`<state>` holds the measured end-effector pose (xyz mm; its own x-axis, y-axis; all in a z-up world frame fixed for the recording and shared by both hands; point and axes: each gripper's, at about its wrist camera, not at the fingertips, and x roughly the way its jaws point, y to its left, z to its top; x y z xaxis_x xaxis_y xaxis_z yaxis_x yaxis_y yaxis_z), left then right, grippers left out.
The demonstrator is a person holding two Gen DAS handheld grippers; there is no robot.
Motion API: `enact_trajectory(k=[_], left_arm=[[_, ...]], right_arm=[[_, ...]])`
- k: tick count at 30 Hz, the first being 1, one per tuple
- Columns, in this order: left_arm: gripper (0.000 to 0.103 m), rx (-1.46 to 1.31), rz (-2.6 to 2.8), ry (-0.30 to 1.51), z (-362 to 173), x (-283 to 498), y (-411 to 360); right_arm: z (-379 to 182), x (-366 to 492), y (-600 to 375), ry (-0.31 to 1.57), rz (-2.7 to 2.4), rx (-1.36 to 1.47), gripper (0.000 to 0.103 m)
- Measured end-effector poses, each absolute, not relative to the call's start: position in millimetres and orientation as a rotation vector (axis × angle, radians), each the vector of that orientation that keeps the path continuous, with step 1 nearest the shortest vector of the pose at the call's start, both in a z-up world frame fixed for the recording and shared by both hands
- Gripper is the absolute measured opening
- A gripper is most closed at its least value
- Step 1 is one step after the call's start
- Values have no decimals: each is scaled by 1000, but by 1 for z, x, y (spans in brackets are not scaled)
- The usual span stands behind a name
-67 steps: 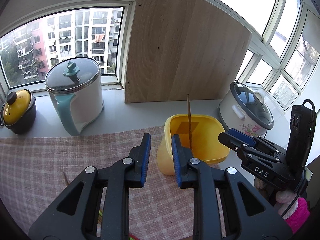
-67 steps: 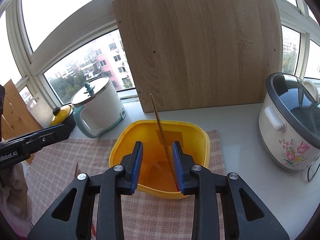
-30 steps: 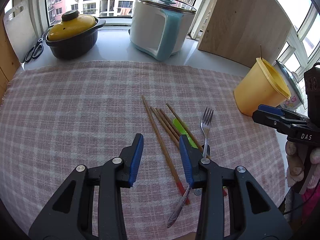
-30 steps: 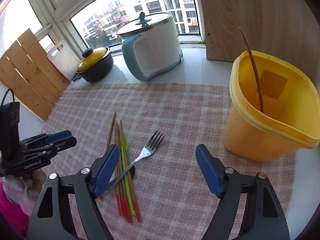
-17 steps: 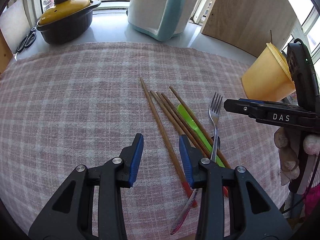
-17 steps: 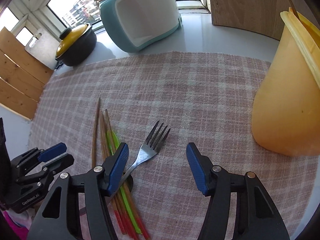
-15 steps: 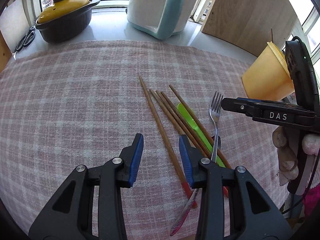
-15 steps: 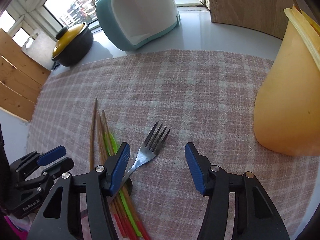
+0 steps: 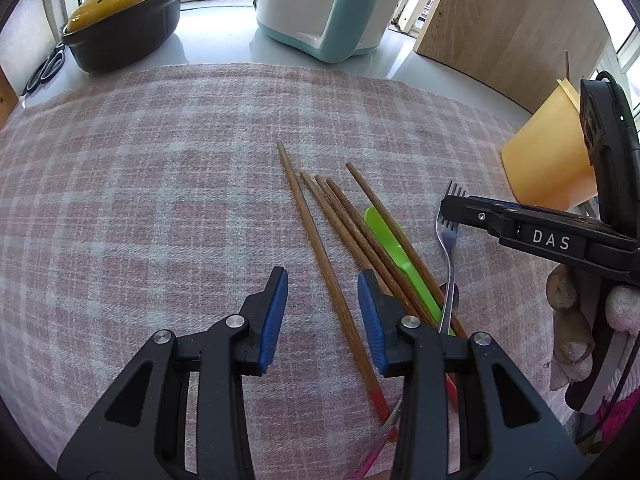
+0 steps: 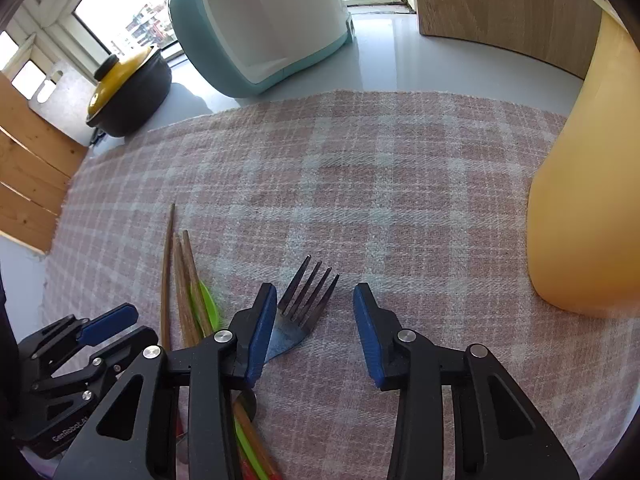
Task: Organize utensils
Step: 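Grasp the silver fork with the right tool while the left tool grasps another wooden chopstick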
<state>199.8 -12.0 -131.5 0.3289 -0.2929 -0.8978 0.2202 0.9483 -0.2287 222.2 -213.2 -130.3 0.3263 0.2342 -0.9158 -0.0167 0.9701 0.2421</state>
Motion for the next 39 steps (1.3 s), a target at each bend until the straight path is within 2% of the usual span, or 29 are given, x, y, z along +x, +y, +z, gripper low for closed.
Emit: enact_trajectory(k=[6,13,16,21,31,33,36,39], left_arm=[[32,-40,-327,1193,-138,202,-17],[28,-7,-321,1177,-141,202,-21],[23,14,-321,1169,-141,202,-21],[10,-1,-322,1166,-140,202,-17],[8,-39,-313,1182,-139,208,-9],[14,-35,-307,1189,-140,211,-10],[14,-27,-304,1182,-140,213,-12],[9,-70,-309,1187,-142,215,-8]], right_arm=[[-131,224,-210,1212,157,186,30],[-132,228,-200,1209,143,167,19],[-131,231,-197,1209,151,162,12],[-127,233,-191,1208,164,149,7],[-129,239,-170,1222,199,41,6],[-129,240,-166,1223,204,24,6],[-129,240,-164,1223,219,8,3],[-128,240,-163,1219,231,6,2]])
